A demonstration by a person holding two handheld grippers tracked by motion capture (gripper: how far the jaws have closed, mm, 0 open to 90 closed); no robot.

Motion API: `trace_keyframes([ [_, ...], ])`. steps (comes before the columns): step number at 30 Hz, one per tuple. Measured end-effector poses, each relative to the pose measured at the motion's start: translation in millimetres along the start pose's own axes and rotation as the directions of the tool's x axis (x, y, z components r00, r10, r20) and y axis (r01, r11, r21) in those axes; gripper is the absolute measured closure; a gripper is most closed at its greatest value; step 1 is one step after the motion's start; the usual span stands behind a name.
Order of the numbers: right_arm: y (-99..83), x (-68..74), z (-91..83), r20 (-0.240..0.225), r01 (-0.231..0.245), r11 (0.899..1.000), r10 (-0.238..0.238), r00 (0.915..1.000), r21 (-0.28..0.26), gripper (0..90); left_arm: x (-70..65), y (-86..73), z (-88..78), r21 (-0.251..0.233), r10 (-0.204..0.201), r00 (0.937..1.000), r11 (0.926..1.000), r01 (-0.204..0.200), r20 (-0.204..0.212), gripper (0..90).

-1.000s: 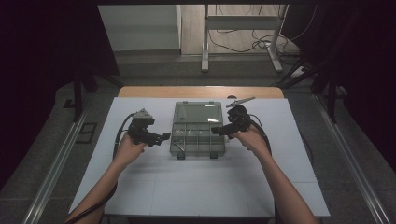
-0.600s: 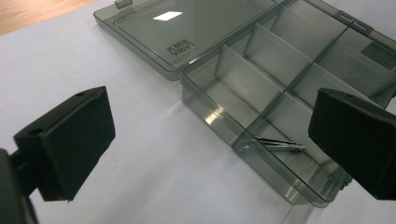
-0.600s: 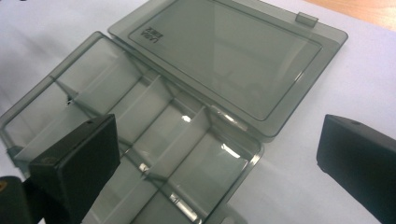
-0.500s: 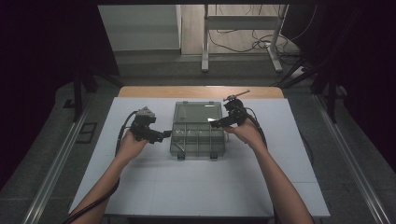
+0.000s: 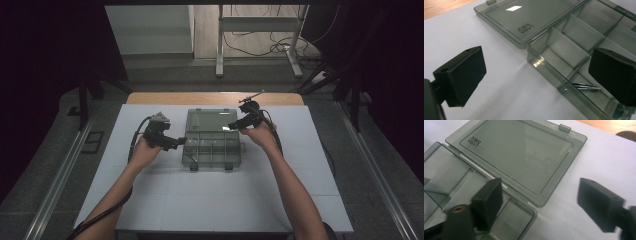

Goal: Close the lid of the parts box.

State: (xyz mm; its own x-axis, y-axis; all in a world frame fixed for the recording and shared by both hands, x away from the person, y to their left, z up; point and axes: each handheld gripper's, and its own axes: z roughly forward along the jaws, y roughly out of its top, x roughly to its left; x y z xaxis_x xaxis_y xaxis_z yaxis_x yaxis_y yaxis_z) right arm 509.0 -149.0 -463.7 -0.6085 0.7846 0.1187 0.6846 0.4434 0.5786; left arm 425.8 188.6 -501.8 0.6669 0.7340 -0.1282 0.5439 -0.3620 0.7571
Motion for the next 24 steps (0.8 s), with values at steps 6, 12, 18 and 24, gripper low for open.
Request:
trace_keyframes([
  [6, 5.2, -5.5, 8.7, 0.015, -0.024, 1.000, 0.024, 0.9996, 0.019, 38.4, 3.8, 2.6, 5.8, -0.002, 0.003, 1.0000, 1.0000, -0.003, -0.003, 2.2],
  [12, 10.4, -9.5, 19.1, 0.074, -0.037, 0.999, 0.034, 0.9967, 0.035, 49.8, 6.8, 4.1, 12.9, -0.003, -0.001, 1.0000, 1.0000, 0.001, -0.009, 2.3],
  [18, 11.9, -14.3, 27.5, 0.083, -0.040, 0.997, 0.035, 0.9960, 0.058, 62.7, 10.0, 5.4, 19.0, -0.003, 0.007, 1.0000, 1.0000, -0.007, -0.006, 2.5],
  [24, 14.2, -14.8, 35.5, 0.111, -0.055, 0.995, 0.046, 0.9928, 0.087, 72.0, 10.3, 6.8, 25.6, 0.003, 0.014, 0.9999, 0.9999, -0.014, -0.007, 2.6],
])
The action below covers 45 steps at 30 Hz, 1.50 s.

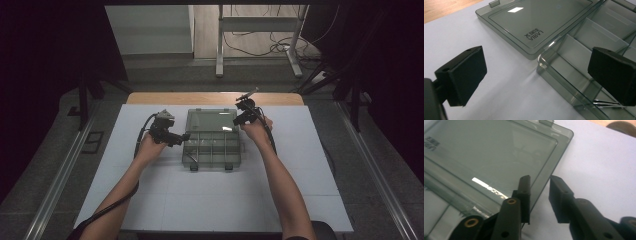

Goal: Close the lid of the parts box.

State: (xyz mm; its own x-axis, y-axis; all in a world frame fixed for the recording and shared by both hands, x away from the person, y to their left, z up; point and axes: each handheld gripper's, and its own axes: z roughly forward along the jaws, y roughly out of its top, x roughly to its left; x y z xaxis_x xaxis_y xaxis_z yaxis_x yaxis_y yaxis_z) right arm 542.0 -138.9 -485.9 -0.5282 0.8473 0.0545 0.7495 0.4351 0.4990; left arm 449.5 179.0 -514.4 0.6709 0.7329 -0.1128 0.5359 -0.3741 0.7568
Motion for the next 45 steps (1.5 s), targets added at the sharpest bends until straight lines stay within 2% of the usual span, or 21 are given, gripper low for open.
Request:
trace_keyframes([
  [3, 1.2, -0.4, 3.7, 0.014, -0.004, 1.000, 0.004, 0.9999, 0.014, 76.7, -1.7, 0.5, 2.2, 0.002, 0.001, 1.0000, 1.0000, -0.001, 0.000, 2.7],
  [5, 2.4, -0.5, 5.6, 0.016, -0.035, 0.999, 0.035, 0.9992, 0.015, 77.5, -2.5, 0.7, 3.2, 0.006, 0.006, 1.0000, 1.0000, -0.006, 0.001, 2.7],
  [10, 4.6, -3.7, 6.6, 0.008, -0.055, 0.998, 0.055, 0.9985, 0.024, 78.3, -3.6, 1.0, 5.2, 0.005, 0.009, 1.0000, 0.9999, -0.009, 0.002, 2.6],
  [11, 4.7, -4.1, 7.1, 0.004, -0.067, 0.997, 0.066, 0.9978, 0.025, 78.4, -3.9, 1.1, 5.5, 0.007, 0.012, 0.9999, 0.9999, -0.012, 0.001, 2.7],
  [12, 5.4, -5.5, 7.7, -0.001, -0.099, 0.995, 0.099, 0.9951, 0.033, 78.4, -4.0, 1.1, 5.6, 0.007, 0.012, 0.9999, 0.9999, -0.012, 0.001, 2.7],
  [16, 6.5, -8.0, 8.4, -0.013, -0.138, 0.989, 0.139, 0.9902, 0.044, 80.8, -4.4, 1.3, 5.7, 0.008, 0.016, 0.9999, 0.9998, -0.016, 0.002, 2.6],
  [18, 7.6, -8.5, 8.5, -0.015, -0.156, 0.986, 0.157, 0.9875, 0.053, 82.2, -3.9, 1.6, 5.3, 0.006, 0.018, 0.9998, 0.9998, -0.018, 0.002, 2.6],
  [22, 10.1, -6.1, 9.6, -0.022, -0.162, 0.985, 0.164, 0.9863, 0.061, 84.9, -3.0, 1.7, 3.8, 0.005, 0.018, 0.9998, 0.9998, -0.018, 0.005, 2.6],
  [28, 15.0, -0.3, 14.5, -0.025, -0.130, 0.990, 0.132, 0.9910, 0.057, 84.0, 0.0, 0.9, 1.0, 0.003, -0.021, 0.9998, 0.9998, 0.021, 0.006, 2.7],
  [32, 15.9, -2.6, 14.7, -0.042, -0.171, 0.983, 0.174, 0.9838, 0.067, 86.9, 3.3, 0.4, -0.3, 0.007, -0.057, 0.9984, 0.9983, 0.057, 0.001, 2.3],
  [35, 15.6, -1.0, 13.7, -0.045, -0.164, 0.985, 0.166, 0.9851, 0.054, 87.7, 7.2, -0.9, -4.0, 0.004, -0.071, 0.9969, 0.9975, 0.071, 0.034, 1.8],
  [36, 15.3, -0.3, 12.4, -0.049, -0.158, 0.987, 0.160, 0.9859, 0.038, 87.8, 8.0, -0.9, -4.7, 0.007, -0.075, 0.9968, 0.9972, 0.075, 0.029, 4.3],
  [37, 15.3, 0.1, 11.6, -0.050, -0.155, 0.987, 0.157, 0.9864, 0.032, 87.9, 8.9, -1.2, -6.1, 0.007, -0.077, 0.9970, 0.9970, 0.077, 0.007, 6.1],
  [38, 15.2, 0.6, 10.3, -0.049, -0.149, 0.989, 0.150, 0.9875, 0.017, 87.9, 10.0, -1.8, -7.4, 0.003, -0.080, 0.9968, 0.9968, 0.080, -0.005, 11.8],
  [40, 15.0, 1.6, 7.2, -0.050, -0.139, 0.990, 0.139, 0.9891, -0.003, 88.0, 13.5, -3.2, -9.4, 0.001, -0.090, 0.9958, 0.9959, 0.090, -0.010, 28.1],
  [41, 15.0, 2.1, 6.4, -0.050, -0.140, 0.990, 0.140, 0.9889, -0.006, 88.0, 16.8, -5.0, -10.1, -0.006, -0.109, 0.9939, 0.9940, 0.109, -0.018, 33.7],
  [42, 14.5, 2.6, 4.5, -0.050, -0.133, 0.991, 0.132, 0.9900, -0.020, 88.0, 18.4, -5.9, -10.3, -0.007, -0.118, 0.9929, 0.9930, 0.118, -0.015, 45.9],
  [45, 13.7, 3.0, 1.9, -0.051, -0.127, 0.991, 0.125, 0.9908, -0.035, 88.0, 24.0, -9.2, -9.0, 0.005, -0.134, 0.9909, 0.9910, 0.134, -0.014, 66.6],
])
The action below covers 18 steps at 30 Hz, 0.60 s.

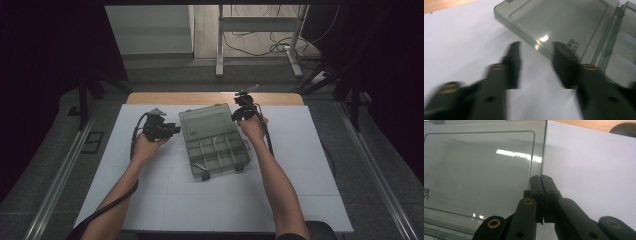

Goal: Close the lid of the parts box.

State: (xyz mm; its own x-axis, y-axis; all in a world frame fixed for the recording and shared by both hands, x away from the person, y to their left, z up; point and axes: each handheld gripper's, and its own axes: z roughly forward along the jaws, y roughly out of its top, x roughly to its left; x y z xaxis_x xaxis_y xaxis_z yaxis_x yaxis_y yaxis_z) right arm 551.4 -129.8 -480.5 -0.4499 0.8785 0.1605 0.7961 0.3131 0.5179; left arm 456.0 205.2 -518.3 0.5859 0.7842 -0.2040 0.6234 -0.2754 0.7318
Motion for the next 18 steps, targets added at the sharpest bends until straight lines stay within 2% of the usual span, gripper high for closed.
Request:
trace_keyframes([
  [1, -0.4, 0.1, -0.9, 0.000, 0.003, 1.000, -0.003, 1.0000, -0.005, 88.0, 1.0, -0.6, 0.8, 0.005, -0.007, 1.0000, 1.0000, 0.007, 0.000, 75.9],
  [4, -1.2, 0.6, -2.5, -0.004, 0.003, 1.000, -0.003, 1.0000, -0.021, 88.0, 2.8, -1.8, 7.7, 0.034, -0.009, 1.0000, 0.9994, 0.008, 0.005, 88.8],
  [8, -1.1, 2.0, -4.8, -0.003, 0.006, 1.000, -0.006, 1.0000, -0.029, 88.0, -0.9, -0.7, 19.8, 0.075, -0.009, 0.9999, 0.9971, 0.008, 0.007, 89.6],
  [11, -1.2, 2.6, -6.7, -0.002, 0.012, 0.999, -0.012, 0.9999, -0.035, 88.0, -3.4, 1.3, 27.7, 0.089, -0.006, 1.0000, 0.9960, 0.006, 0.003, 89.6],
  [15, -1.7, 2.2, -7.9, -0.003, 0.009, 0.999, -0.010, 0.9999, -0.039, 88.0, -4.9, 3.3, 35.1, 0.094, -0.003, 1.0000, 0.9956, 0.002, 0.002, 89.6],
  [18, -2.5, 1.4, -8.1, -0.004, 0.010, 0.999, -0.010, 0.9999, -0.041, 87.8, -4.1, 5.3, 38.5, 0.088, -0.016, 0.9999, 0.9960, 0.016, 0.000, 89.6],
])
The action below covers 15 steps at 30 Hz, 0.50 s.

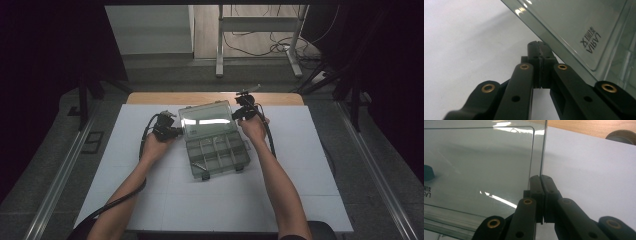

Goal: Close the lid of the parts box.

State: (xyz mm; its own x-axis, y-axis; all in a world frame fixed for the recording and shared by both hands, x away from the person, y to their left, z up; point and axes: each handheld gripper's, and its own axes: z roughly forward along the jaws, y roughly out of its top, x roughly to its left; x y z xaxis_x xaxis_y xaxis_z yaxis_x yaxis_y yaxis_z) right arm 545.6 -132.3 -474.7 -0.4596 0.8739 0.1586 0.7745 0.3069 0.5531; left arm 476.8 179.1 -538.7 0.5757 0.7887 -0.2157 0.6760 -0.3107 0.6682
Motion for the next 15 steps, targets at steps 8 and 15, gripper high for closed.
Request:
trace_keyframes([
  [8, -3.9, 1.0, -3.0, 0.014, 0.025, 0.999, -0.025, 0.9996, -0.027, 86.9, 7.3, 7.0, -1.4, -0.036, -0.033, 0.9991, 0.9988, 0.034, 0.026, 89.6],
  [15, -5.7, 2.5, -8.9, 0.023, 0.046, 0.998, -0.045, 0.9987, -0.042, 86.3, 8.8, 13.7, -8.8, -0.078, -0.035, 0.9986, 0.9962, 0.038, 0.039, 89.6],
])
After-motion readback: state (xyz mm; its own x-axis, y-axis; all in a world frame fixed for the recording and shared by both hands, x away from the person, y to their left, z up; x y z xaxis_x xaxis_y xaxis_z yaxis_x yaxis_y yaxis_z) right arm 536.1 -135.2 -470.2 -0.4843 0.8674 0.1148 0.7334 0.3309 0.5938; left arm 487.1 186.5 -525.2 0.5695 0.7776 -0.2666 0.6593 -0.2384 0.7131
